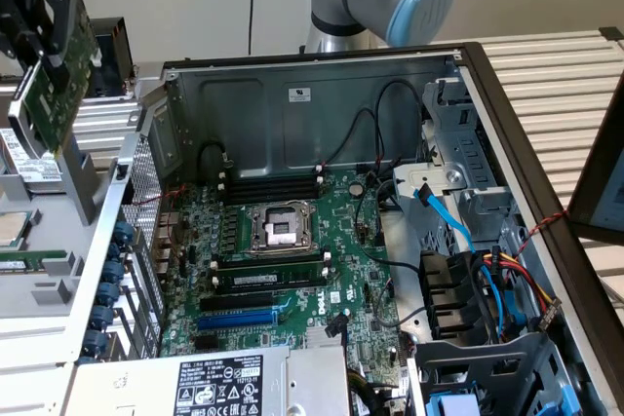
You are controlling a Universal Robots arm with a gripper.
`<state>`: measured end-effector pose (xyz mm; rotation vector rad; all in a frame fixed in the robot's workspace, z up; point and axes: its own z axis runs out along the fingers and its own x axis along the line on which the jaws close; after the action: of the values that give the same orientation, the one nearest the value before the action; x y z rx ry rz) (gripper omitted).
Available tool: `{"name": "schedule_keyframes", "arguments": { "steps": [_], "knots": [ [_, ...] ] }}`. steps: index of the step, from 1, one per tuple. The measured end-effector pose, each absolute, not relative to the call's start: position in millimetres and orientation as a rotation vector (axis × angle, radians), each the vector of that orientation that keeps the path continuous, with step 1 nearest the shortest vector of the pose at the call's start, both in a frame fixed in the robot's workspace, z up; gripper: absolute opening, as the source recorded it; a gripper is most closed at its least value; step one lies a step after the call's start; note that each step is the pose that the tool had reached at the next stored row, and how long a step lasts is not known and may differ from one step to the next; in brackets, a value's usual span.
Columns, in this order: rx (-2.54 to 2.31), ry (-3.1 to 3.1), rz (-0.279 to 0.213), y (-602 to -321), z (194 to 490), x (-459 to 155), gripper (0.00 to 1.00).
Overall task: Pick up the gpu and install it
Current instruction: 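Pick up the gpu and move the gpu toward the slot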
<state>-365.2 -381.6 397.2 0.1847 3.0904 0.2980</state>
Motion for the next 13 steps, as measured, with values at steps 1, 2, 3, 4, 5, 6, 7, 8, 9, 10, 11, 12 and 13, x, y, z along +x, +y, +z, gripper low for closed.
{"name": "schedule_keyframes", "arguments": {
  "steps": [1,2,3,4,5,6,7,8,9,10,11,12,13],
  "knots": [
    [0.185,3.092,0.298,-383,402,-363,0.27],
    [0.185,3.093,0.298,-385,406,-360,0.27],
    [0.186,3.095,0.298,-387,411,-357,0.27],
    [0.186,3.096,0.298,-388,414,-354,0.27],
    [0.186,3.096,0.298,-390,415,-351,0.27],
    [0.186,3.097,0.298,-392,416,-347,0.27],
    [0.186,3.099,0.298,-394,416,-344,0.27],
    [0.187,3.101,0.298,-395,417,-342,0.27],
    [0.187,3.103,0.298,-397,417,-339,0.27],
    [0.188,3.105,0.298,-398,417,-336,0.27],
    [0.188,3.108,0.298,-400,417,-334,0.27],
    [0.189,3.11,0.298,-401,417,-331,0.27],
    [0.19,3.113,0.298,-403,417,-329,0.27]
  ]
}}
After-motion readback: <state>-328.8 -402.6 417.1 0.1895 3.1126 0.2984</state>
